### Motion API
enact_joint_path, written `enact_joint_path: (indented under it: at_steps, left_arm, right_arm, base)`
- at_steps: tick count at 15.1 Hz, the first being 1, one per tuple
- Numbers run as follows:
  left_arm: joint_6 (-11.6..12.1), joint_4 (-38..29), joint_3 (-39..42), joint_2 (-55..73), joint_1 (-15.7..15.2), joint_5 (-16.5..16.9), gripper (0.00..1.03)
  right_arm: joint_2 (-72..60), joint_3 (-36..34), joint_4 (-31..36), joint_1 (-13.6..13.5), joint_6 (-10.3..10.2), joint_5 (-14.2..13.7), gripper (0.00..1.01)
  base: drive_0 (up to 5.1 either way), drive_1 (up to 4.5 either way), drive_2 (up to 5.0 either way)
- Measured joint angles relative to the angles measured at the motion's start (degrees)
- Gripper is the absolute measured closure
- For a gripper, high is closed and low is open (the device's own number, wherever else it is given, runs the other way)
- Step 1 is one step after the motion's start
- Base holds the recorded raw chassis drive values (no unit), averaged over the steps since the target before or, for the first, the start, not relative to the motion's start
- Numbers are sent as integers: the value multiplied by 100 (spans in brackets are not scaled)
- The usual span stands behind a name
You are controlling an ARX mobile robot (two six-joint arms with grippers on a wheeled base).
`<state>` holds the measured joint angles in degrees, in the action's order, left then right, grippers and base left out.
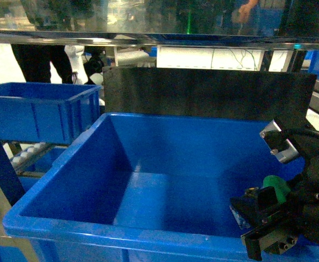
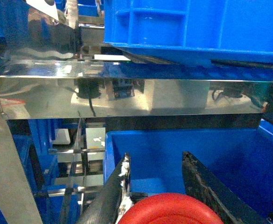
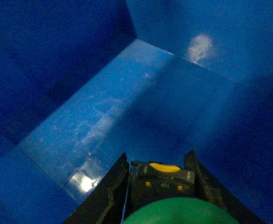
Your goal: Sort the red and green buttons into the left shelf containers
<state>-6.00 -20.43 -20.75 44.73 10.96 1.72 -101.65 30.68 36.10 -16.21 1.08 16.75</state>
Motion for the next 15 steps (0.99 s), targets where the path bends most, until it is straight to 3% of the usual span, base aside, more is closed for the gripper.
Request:
enact_joint_path:
  at_steps: [4,6,7,13,15]
  left_arm:
    - [-2,0,0,0,0,2,74]
    - [-2,0,0,0,0,0,74]
    - [-2,0,0,0,0,0,74]
    - [-2,0,0,0,0,2,74]
    - [-2,0,0,0,0,7,74]
  right_arm:
    - [118,-28,177,31,-107,-72,26]
    - [319,-144,354,173,-205,-83,10]
    - [732,-446,592,332,-321,-251,4]
    - [3213,-1915,289,754,-396,-479,3]
    - [4806,-2315,-614,1279,-317,-428,3]
  base:
    - [0,0,0]
    - [0,0,0]
    - [0,0,0]
    - [0,0,0]
    - [0,0,0]
